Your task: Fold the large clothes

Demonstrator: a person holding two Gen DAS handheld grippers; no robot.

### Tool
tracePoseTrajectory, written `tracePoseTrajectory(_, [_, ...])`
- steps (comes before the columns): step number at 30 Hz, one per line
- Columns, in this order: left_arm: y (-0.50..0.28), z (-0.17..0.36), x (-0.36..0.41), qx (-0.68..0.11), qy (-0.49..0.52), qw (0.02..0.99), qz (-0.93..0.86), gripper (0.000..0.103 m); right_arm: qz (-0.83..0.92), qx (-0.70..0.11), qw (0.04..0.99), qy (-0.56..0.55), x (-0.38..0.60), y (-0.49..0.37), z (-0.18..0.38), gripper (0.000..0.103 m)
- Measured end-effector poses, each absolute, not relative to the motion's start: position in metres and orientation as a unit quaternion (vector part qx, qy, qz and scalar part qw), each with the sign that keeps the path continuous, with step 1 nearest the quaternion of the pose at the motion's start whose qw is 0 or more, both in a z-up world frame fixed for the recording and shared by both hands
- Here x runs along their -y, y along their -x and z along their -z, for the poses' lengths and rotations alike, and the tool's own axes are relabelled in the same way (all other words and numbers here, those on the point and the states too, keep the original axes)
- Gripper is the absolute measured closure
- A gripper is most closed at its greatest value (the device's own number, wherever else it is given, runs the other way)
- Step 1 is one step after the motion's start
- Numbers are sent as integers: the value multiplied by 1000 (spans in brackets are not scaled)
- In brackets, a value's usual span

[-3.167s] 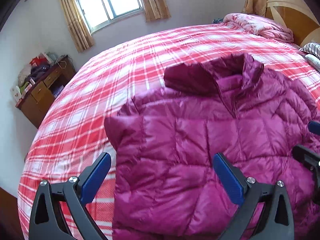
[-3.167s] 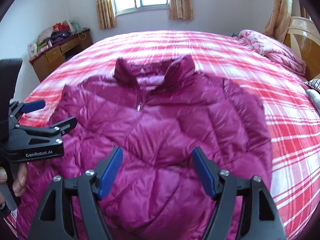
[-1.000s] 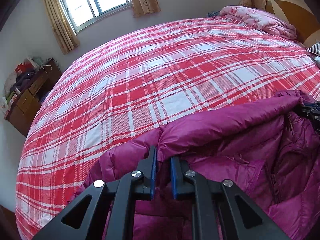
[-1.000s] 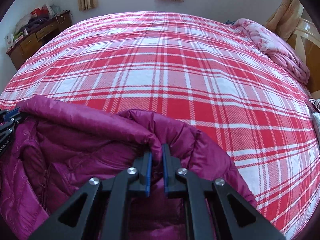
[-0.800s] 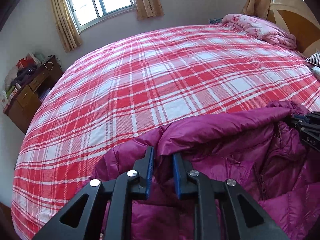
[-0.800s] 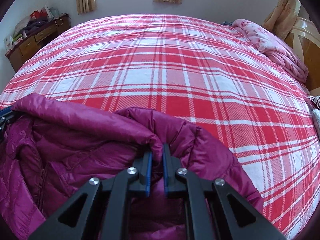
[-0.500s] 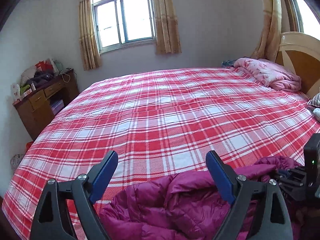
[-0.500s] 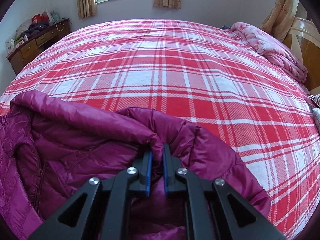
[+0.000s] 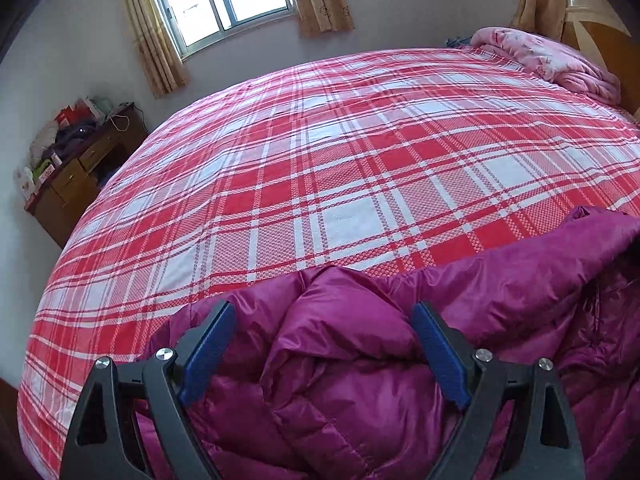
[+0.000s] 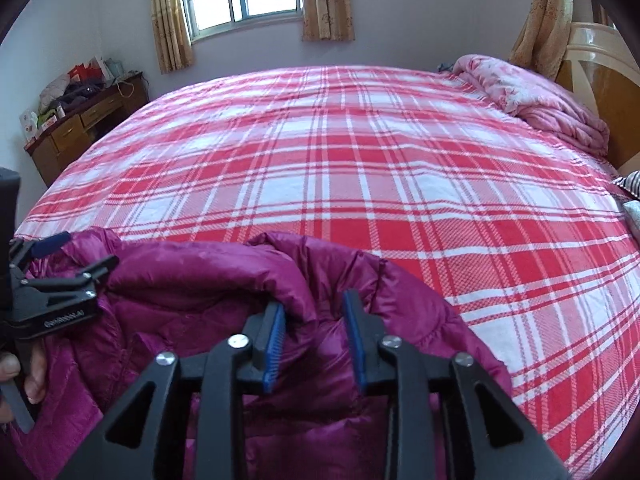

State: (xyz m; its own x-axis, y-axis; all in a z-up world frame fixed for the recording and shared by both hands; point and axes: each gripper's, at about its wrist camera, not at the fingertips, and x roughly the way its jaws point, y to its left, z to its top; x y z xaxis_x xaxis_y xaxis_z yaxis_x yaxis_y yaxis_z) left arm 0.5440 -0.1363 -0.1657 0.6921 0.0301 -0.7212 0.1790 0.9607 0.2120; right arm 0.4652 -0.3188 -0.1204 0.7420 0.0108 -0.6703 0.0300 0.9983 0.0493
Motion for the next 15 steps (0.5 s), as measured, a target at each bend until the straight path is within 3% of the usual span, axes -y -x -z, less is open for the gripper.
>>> tracePoseTrajectory(7, [-547,175,138,-392,-133,909,43,13,-16,-332,942,-47,286,-482,91,53])
tracePoseTrajectory(15, [-548,178,135,-396,-125,908,48,13,-20,-417,907,-50,276,-510,151,53])
